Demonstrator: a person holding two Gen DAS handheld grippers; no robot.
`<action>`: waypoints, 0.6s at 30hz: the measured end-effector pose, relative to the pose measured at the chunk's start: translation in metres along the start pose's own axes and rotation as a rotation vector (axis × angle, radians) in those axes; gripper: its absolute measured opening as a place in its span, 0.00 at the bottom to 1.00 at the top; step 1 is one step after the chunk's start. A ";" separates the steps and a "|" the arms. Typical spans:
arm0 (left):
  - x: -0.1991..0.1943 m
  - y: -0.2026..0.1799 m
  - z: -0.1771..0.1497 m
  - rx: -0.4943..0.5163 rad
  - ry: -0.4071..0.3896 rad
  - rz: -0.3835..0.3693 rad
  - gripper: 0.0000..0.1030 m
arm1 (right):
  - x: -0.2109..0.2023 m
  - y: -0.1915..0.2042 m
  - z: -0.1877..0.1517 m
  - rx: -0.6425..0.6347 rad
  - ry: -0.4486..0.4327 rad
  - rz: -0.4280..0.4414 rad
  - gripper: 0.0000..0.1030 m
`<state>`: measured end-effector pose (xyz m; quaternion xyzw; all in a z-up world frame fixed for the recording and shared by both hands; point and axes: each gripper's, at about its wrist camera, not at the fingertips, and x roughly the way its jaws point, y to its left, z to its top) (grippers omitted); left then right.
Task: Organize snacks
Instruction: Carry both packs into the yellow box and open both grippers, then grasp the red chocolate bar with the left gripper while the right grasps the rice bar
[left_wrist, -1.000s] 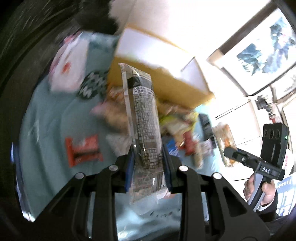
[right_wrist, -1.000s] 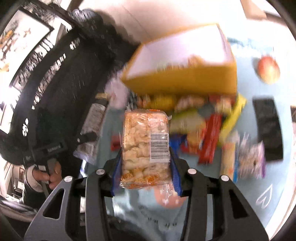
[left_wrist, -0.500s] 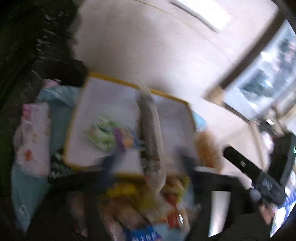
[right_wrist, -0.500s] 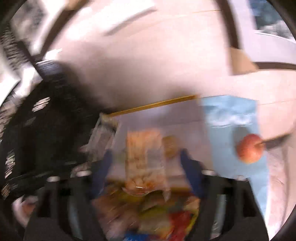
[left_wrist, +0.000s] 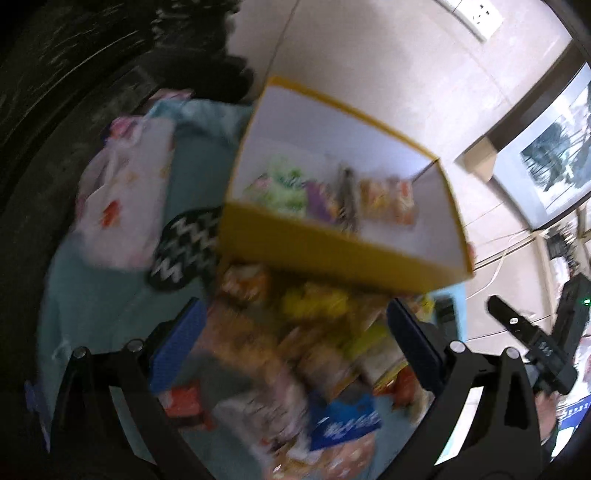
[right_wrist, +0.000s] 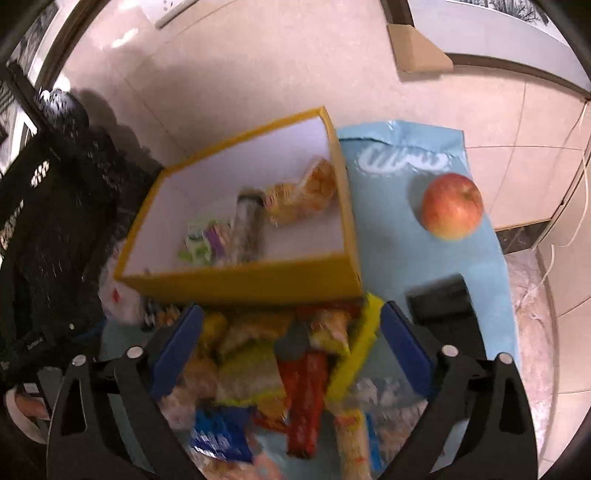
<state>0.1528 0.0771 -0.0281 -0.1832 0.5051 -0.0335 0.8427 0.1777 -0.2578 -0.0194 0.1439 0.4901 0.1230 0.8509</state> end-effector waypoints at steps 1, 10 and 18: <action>-0.003 0.005 -0.007 -0.004 0.005 0.003 0.97 | -0.001 0.000 -0.005 -0.004 0.007 0.002 0.95; -0.017 0.052 -0.060 -0.044 0.049 0.108 0.97 | -0.010 -0.010 -0.057 0.034 0.096 -0.011 0.98; -0.017 0.066 -0.090 -0.064 0.090 0.115 0.97 | -0.021 -0.010 -0.093 0.018 0.121 -0.032 0.98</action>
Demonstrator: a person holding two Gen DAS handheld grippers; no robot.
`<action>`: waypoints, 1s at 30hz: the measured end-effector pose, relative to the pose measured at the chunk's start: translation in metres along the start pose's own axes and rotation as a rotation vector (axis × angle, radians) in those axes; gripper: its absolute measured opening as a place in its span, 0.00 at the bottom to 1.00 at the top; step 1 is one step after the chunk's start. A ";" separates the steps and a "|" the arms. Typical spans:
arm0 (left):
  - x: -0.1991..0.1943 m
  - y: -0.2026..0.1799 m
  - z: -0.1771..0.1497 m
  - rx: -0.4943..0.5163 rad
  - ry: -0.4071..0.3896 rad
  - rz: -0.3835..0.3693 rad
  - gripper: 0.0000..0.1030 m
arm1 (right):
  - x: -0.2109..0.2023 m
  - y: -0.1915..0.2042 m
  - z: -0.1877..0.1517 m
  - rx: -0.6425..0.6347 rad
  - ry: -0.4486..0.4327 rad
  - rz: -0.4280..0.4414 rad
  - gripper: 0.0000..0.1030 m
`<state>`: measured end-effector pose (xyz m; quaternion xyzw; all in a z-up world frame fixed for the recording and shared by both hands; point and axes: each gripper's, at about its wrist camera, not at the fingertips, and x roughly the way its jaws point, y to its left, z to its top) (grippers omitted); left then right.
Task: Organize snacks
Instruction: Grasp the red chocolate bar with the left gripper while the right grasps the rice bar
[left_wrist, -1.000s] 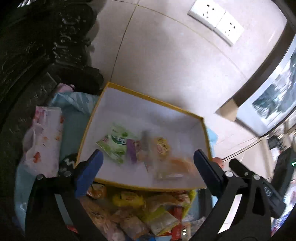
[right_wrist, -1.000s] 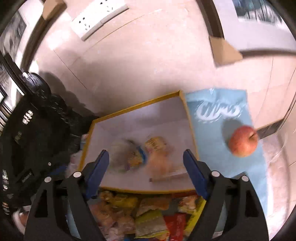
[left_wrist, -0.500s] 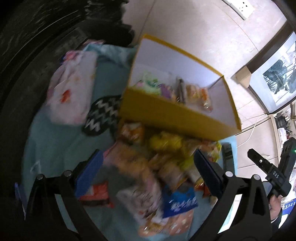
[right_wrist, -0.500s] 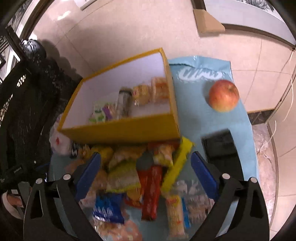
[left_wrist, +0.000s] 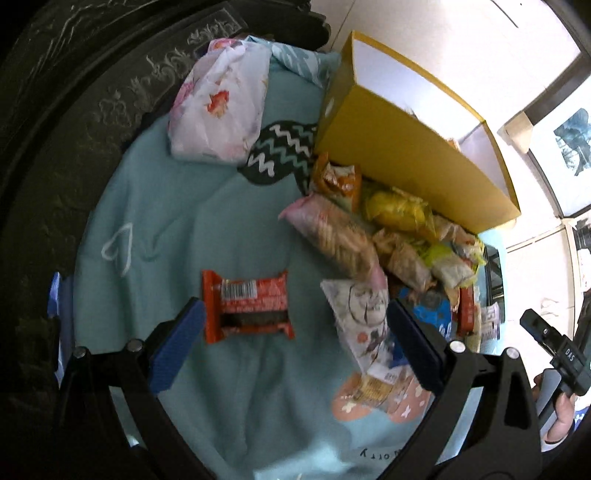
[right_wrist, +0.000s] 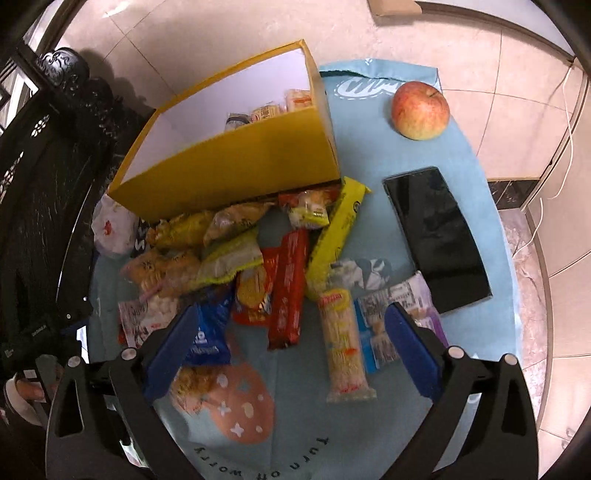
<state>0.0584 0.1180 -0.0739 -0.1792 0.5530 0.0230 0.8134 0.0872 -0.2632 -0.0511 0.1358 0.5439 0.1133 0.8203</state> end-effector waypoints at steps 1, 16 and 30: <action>0.001 0.000 -0.002 0.003 0.003 0.000 0.97 | -0.001 0.000 -0.002 -0.007 -0.006 -0.005 0.98; 0.022 0.005 -0.020 0.008 0.056 0.039 0.97 | 0.016 -0.005 -0.037 -0.127 0.061 -0.229 0.98; 0.069 0.015 -0.021 0.033 0.107 0.142 0.97 | 0.067 -0.005 -0.052 -0.171 0.194 -0.219 0.83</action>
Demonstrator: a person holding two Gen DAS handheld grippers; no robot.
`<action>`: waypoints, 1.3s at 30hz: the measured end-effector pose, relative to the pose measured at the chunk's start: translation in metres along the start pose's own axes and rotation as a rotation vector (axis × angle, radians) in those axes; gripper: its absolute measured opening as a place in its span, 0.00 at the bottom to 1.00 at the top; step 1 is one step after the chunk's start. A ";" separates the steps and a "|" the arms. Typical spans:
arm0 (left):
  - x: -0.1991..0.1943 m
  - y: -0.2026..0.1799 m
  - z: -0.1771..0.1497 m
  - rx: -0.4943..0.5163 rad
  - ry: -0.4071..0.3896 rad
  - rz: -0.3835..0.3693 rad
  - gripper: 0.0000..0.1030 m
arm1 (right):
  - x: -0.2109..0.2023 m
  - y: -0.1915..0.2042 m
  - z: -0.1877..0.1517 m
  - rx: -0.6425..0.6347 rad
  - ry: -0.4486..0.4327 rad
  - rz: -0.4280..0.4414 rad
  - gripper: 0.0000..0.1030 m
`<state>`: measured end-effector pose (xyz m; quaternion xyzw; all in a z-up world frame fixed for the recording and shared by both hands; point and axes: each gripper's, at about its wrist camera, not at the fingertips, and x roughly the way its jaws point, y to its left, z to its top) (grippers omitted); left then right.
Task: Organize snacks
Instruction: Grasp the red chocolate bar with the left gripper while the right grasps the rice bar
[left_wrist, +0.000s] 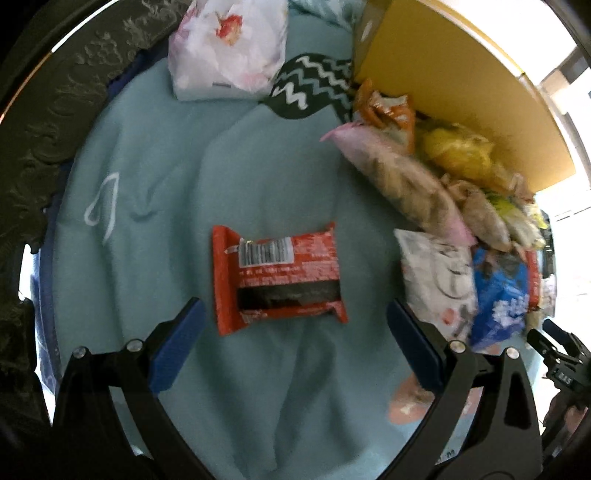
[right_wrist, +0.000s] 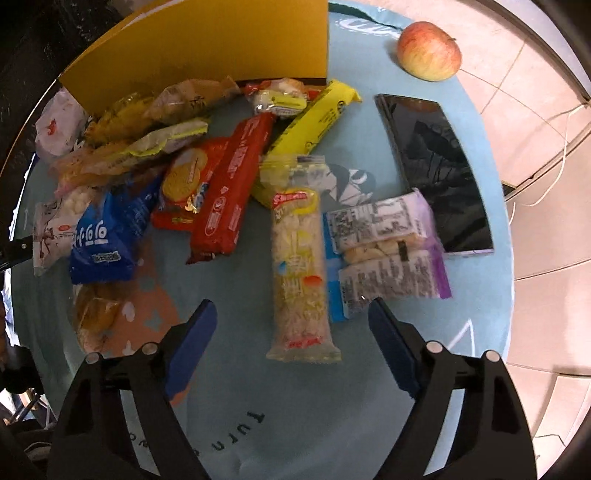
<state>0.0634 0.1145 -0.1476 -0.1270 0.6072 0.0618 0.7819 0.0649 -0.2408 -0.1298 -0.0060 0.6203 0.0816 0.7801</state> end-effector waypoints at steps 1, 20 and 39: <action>0.004 0.001 0.002 -0.006 0.004 0.005 0.97 | 0.003 0.001 0.001 -0.003 0.004 0.001 0.83; 0.016 -0.004 0.024 0.019 0.003 0.117 0.52 | 0.017 0.040 0.009 -0.186 0.037 -0.014 0.37; -0.022 0.011 -0.006 0.012 -0.036 0.014 0.51 | -0.005 0.007 -0.003 0.052 0.054 0.159 0.49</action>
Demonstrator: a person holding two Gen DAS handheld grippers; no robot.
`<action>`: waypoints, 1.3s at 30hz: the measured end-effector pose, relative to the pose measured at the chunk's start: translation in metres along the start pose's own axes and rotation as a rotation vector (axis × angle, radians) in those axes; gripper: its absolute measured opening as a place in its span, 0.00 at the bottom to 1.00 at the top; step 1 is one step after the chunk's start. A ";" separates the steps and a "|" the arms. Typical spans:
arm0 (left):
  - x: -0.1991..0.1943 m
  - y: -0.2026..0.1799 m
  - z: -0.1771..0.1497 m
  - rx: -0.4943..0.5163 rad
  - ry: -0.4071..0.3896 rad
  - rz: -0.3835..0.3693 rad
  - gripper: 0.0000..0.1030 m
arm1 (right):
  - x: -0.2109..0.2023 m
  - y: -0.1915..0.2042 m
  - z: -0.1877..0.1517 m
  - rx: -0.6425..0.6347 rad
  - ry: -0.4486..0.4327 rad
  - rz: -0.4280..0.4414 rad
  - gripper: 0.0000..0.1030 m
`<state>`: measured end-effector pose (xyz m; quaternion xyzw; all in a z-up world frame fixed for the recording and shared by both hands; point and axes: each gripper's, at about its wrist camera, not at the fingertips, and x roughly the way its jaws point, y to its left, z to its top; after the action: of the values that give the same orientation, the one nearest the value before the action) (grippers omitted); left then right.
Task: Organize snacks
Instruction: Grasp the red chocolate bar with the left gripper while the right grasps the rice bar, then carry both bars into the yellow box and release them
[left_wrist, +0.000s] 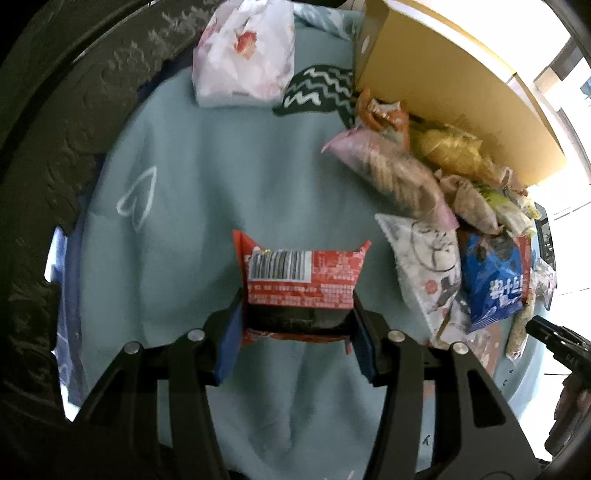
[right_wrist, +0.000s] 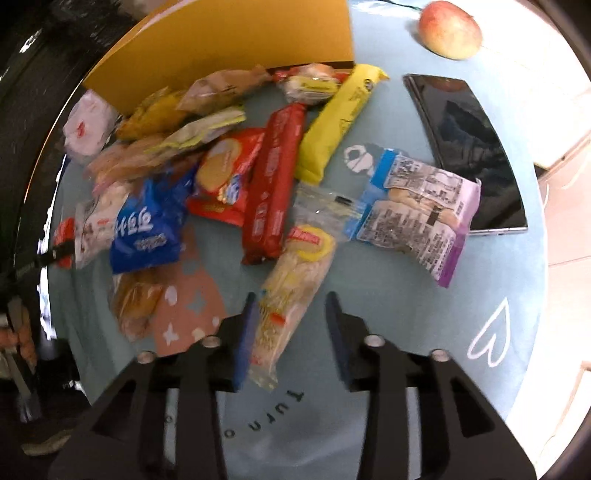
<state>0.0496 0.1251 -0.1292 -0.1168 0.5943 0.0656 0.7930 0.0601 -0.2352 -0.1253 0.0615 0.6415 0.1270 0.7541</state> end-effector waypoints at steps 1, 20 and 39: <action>0.004 0.000 -0.002 -0.003 0.005 0.001 0.51 | 0.004 0.002 0.001 0.001 0.010 -0.013 0.52; -0.027 0.001 -0.017 0.003 -0.023 -0.013 0.51 | -0.046 -0.003 -0.014 0.008 -0.007 0.120 0.28; -0.091 -0.073 0.040 0.143 -0.192 -0.132 0.51 | -0.100 0.032 0.046 -0.091 -0.223 0.217 0.28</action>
<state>0.0783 0.0687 -0.0238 -0.0918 0.5098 -0.0183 0.8552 0.0871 -0.2286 -0.0138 0.1099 0.5370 0.2290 0.8044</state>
